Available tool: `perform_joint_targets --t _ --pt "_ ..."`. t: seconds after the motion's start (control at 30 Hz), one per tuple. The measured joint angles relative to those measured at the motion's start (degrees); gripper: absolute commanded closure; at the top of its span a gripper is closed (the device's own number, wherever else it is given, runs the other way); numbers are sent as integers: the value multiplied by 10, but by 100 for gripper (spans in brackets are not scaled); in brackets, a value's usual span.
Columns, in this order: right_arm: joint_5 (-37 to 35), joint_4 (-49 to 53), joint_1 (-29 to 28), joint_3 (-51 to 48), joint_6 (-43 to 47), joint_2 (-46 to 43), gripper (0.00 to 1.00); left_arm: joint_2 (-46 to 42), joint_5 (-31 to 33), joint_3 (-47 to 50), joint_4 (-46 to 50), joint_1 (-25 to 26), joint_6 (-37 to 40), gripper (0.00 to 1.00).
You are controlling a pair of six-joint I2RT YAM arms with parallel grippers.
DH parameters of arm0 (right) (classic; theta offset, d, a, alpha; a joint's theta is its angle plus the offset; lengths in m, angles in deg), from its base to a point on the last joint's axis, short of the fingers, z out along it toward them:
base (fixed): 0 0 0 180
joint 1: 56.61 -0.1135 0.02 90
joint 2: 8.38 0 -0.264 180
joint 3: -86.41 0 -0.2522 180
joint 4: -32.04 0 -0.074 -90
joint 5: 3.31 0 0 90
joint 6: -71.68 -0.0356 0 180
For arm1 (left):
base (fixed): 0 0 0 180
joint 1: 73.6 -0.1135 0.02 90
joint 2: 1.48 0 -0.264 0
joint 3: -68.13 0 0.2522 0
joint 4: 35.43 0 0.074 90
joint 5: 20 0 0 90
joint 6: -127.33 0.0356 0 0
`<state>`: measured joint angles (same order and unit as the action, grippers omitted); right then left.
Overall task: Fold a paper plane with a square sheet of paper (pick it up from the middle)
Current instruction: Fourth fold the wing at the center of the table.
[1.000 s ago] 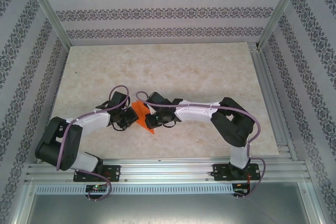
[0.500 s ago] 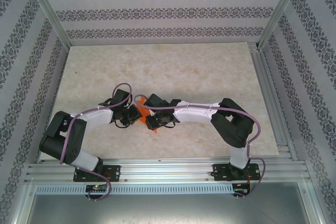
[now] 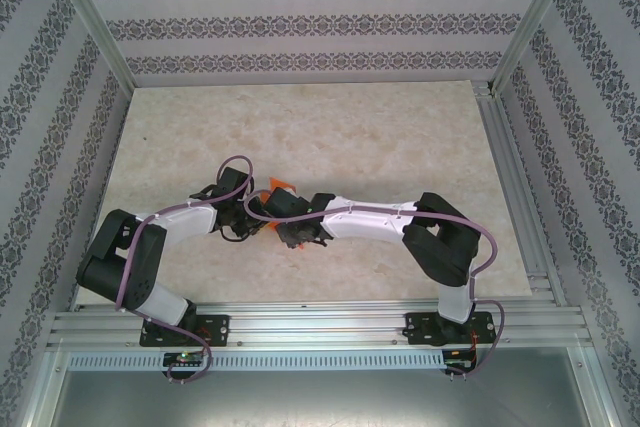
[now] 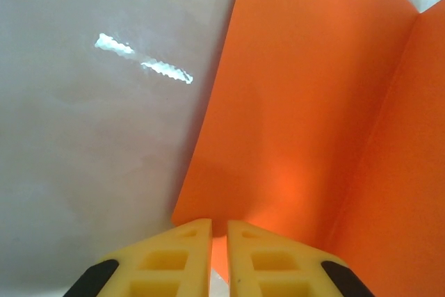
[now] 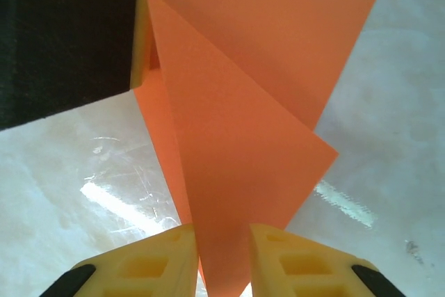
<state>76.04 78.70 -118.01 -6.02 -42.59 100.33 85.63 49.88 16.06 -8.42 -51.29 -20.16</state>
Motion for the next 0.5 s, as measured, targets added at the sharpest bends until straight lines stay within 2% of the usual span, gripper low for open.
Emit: perform_joint_targets --t 0.17,0.5 --pt "-23 12 -6 11 3 15 74 0 -2 0 0 0 0 84" --pt "-63 33 -16 19 11 28 80 9 -4 -14 0 0 4 84"
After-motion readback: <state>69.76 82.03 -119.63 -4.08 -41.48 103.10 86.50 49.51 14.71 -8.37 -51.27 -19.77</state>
